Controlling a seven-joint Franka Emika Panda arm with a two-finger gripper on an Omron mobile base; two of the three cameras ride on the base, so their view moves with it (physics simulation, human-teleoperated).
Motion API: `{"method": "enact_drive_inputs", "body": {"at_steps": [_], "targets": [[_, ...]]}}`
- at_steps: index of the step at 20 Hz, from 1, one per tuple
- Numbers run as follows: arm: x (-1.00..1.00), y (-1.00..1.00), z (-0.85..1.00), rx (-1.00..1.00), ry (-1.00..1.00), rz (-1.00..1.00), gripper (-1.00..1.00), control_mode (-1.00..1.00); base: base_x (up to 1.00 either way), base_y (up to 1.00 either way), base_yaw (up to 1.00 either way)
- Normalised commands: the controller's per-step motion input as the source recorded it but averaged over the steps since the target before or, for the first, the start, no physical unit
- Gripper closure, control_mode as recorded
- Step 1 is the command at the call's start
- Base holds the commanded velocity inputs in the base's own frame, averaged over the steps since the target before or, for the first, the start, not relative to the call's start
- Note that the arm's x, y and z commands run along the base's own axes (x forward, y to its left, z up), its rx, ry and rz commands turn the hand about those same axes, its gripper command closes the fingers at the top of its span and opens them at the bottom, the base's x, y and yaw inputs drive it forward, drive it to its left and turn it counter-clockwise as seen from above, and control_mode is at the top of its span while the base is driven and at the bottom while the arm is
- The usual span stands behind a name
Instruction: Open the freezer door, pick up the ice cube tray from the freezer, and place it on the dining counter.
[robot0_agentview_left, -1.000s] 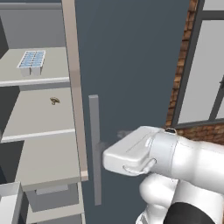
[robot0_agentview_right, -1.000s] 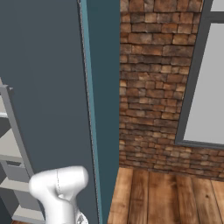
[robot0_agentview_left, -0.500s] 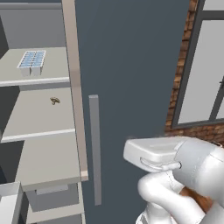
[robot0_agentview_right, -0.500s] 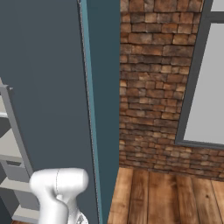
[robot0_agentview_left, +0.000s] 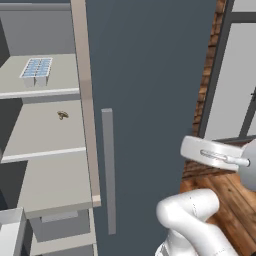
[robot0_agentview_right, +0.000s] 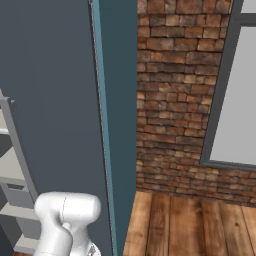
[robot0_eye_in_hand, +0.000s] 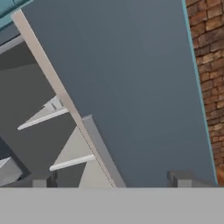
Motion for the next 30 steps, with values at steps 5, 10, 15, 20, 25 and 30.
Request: {"method": "enact_drive_inputs", "body": {"at_steps": [5,10,15,20,25,30], "targets": [[0.05,-0.57,0.00,0.00,0.02,-0.02,-1.00,-1.00,0.00,0.00,0.00],[0.16,-0.44,-0.03,-0.04,0.00,0.00,-1.00,-1.00,0.00,0.00,0.00],[0.08,-0.16,-0.15,-0.14,0.00,0.00,-1.00,-1.00,0.00,0.00,0.00],[0.22,-0.01,-0.20,-0.17,0.03,0.00,-1.00,-1.00,0.00,0.00,0.00],[0.15,-0.04,-0.15,-0.15,0.08,0.00,-1.00,-1.00,0.00,0.00,0.00],[0.04,-0.02,-0.25,-0.11,0.16,0.00,-1.00,-1.00,0.00,0.00,0.00]]}}
